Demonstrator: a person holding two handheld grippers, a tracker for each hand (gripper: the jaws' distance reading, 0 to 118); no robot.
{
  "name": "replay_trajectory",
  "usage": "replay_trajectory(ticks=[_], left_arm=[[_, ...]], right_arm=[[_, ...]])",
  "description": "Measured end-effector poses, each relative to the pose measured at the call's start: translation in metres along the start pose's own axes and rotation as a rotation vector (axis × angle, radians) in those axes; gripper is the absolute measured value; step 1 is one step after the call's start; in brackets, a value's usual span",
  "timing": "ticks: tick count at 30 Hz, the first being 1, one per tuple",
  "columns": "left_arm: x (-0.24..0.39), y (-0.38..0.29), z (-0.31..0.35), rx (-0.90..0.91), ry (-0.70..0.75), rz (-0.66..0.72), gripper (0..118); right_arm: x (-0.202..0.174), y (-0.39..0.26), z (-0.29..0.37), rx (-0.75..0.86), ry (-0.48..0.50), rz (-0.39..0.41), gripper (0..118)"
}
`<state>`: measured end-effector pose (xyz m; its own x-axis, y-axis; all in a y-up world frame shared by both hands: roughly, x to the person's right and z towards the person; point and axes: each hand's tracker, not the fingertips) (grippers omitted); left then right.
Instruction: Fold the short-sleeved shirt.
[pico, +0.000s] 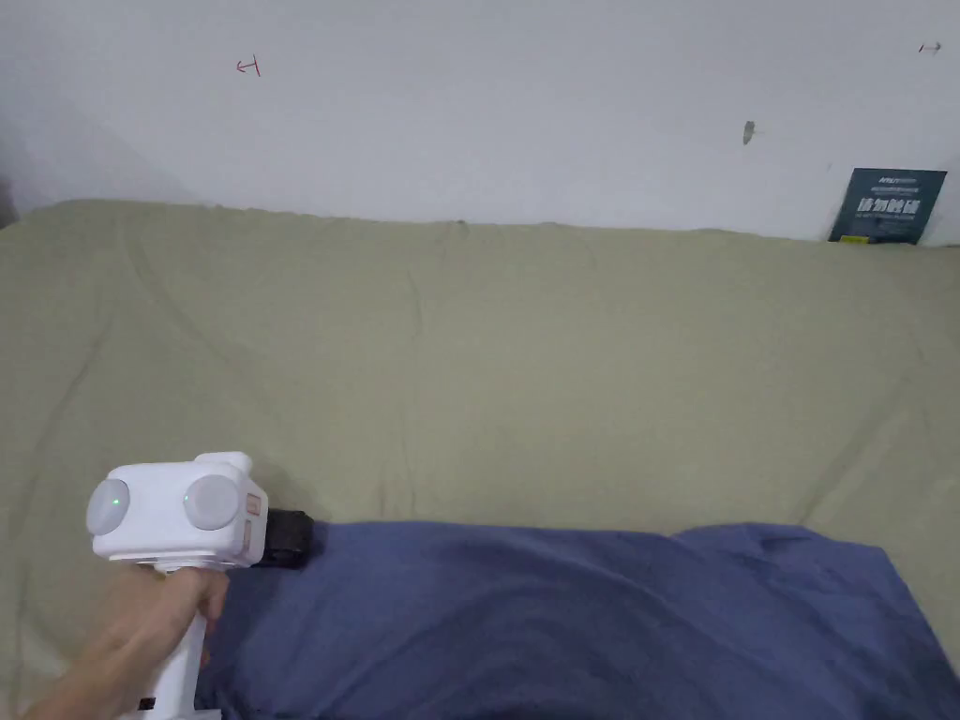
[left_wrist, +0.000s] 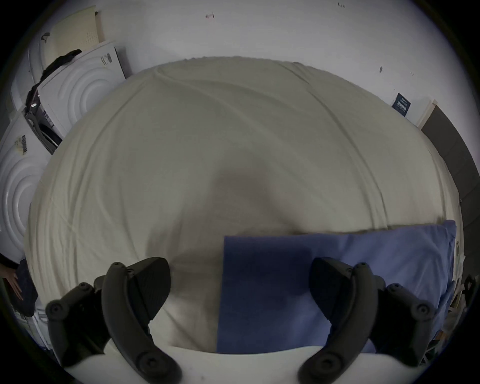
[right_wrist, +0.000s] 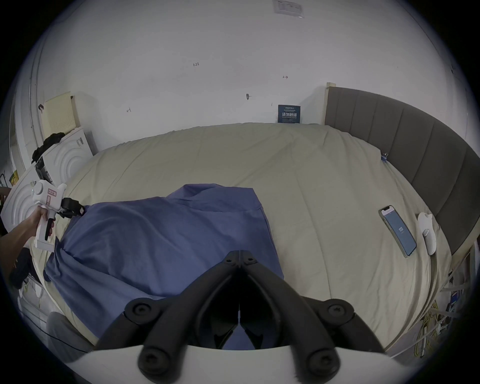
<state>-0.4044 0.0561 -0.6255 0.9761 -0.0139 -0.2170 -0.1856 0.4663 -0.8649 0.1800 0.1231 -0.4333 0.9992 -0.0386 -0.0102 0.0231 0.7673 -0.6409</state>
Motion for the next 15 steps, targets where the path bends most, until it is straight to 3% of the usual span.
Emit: replay_trajectory(ticks=[2,3,4,5,6,15], left_arm=[[0.000,0.000,0.007,0.002,-0.003,0.006,89],[-0.001,-0.001,0.014,0.025,-0.011,0.015,70],[-0.002,-0.001,0.020,0.035,-0.032,0.006,37],[0.001,-0.002,0.023,0.039,-0.044,-0.014,13],[0.003,-0.002,0.025,0.041,-0.038,-0.031,0],[0.014,-0.009,0.034,0.029,-0.052,-0.030,0]], right_arm=[[-0.001,-0.002,-0.001,-0.010,0.003,0.009,1],[-0.001,-0.003,-0.001,-0.018,0.008,0.018,1],[-0.001,-0.004,-0.001,-0.020,0.007,0.021,1],[0.005,-0.007,-0.004,-0.024,0.009,0.020,1],[0.006,-0.007,-0.004,-0.027,0.011,0.017,1],[0.028,0.013,-0.024,-0.076,-0.008,-0.005,1]])
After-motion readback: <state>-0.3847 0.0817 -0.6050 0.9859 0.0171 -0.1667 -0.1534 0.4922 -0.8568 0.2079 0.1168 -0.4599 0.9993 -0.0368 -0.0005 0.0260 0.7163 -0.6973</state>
